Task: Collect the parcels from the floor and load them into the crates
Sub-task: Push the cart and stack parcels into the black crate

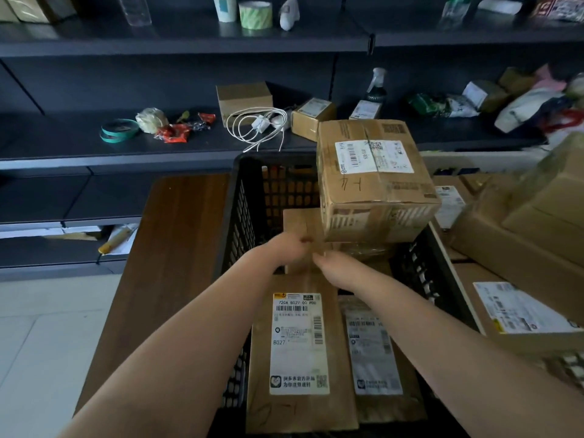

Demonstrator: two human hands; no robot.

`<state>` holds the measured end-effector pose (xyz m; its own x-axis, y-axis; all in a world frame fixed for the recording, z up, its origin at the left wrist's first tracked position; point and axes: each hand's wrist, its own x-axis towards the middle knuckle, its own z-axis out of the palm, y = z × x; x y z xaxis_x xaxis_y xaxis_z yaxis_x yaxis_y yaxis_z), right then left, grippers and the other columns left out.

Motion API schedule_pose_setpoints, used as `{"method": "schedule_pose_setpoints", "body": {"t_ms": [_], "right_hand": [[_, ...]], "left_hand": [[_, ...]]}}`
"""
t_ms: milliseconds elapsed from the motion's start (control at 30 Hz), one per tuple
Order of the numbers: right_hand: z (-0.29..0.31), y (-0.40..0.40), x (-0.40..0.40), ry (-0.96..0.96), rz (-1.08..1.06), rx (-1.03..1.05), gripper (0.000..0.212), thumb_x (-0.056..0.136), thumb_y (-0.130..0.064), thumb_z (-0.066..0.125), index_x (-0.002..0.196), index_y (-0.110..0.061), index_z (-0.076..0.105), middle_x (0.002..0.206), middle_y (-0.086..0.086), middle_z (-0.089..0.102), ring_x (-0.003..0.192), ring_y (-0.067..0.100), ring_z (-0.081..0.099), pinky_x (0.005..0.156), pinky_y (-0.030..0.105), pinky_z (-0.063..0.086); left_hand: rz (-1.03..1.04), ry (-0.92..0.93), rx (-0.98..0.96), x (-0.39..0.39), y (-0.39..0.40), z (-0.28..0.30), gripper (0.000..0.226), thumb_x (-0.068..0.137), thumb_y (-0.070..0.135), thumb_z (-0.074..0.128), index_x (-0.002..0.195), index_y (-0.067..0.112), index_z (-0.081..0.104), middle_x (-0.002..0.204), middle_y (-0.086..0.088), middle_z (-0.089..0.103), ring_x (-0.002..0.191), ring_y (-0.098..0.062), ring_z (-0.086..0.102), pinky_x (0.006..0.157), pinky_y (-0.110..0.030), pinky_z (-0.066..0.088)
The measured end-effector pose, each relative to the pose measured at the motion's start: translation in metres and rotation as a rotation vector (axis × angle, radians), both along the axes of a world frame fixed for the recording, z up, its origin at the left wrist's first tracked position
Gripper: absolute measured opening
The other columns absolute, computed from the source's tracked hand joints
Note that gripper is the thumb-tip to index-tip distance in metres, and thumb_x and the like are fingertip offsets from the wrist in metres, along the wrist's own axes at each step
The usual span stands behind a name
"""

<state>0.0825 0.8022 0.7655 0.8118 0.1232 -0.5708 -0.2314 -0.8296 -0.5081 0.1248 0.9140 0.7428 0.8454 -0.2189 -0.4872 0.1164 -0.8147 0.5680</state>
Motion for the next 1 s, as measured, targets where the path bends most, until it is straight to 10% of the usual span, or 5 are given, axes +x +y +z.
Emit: {"method": "schedule_pose_setpoints", "body": {"t_ms": [467, 667, 867, 1000], "right_hand": [[-0.044, 0.024, 0.027, 0.034, 0.088, -0.088, 0.036, 0.098, -0.014, 0.037, 0.129, -0.005, 0.051, 0.129, 0.015, 0.055, 0.114, 0.031, 0.054, 0.088, 0.03, 0.044], [-0.038, 0.033, 0.03, -0.072, 0.027, 0.249, 0.079, 0.094, -0.006, 0.04, 0.15, -0.024, -0.013, 0.136, 0.018, 0.048, 0.093, 0.027, 0.057, 0.076, 0.035, 0.047], [-0.053, 0.017, 0.031, -0.056, -0.603, 0.552, 0.04, 0.098, -0.045, 0.036, 0.127, -0.021, 0.05, 0.121, 0.007, 0.056, 0.107, 0.026, 0.055, 0.095, 0.036, 0.045], [-0.074, 0.025, 0.041, 0.016, -0.227, 0.273, 0.044, 0.096, -0.039, 0.038, 0.137, -0.021, 0.041, 0.137, 0.007, 0.049, 0.12, 0.026, 0.051, 0.102, 0.04, 0.042]], "left_hand": [[-0.053, 0.277, 0.523, 0.013, 0.004, -0.048, 0.057, 0.093, 0.037, 0.037, 0.146, 0.02, 0.028, 0.147, -0.008, 0.038, 0.136, -0.032, 0.032, 0.111, -0.054, 0.022], [0.147, 0.194, 0.415, 0.021, 0.019, -0.06, 0.059, 0.093, 0.034, 0.041, 0.142, 0.004, 0.034, 0.143, -0.014, 0.043, 0.129, -0.034, 0.043, 0.106, -0.044, 0.037], [0.074, 0.292, 0.522, 0.03, 0.005, -0.048, 0.067, 0.1, 0.029, 0.036, 0.15, 0.004, -0.001, 0.153, -0.017, 0.025, 0.139, -0.03, 0.031, 0.114, -0.037, 0.025], [0.076, 0.283, 0.527, 0.031, 0.0, -0.043, 0.061, 0.101, 0.021, 0.033, 0.15, 0.006, -0.001, 0.152, -0.022, 0.023, 0.139, -0.032, 0.03, 0.112, -0.038, 0.026]]}}
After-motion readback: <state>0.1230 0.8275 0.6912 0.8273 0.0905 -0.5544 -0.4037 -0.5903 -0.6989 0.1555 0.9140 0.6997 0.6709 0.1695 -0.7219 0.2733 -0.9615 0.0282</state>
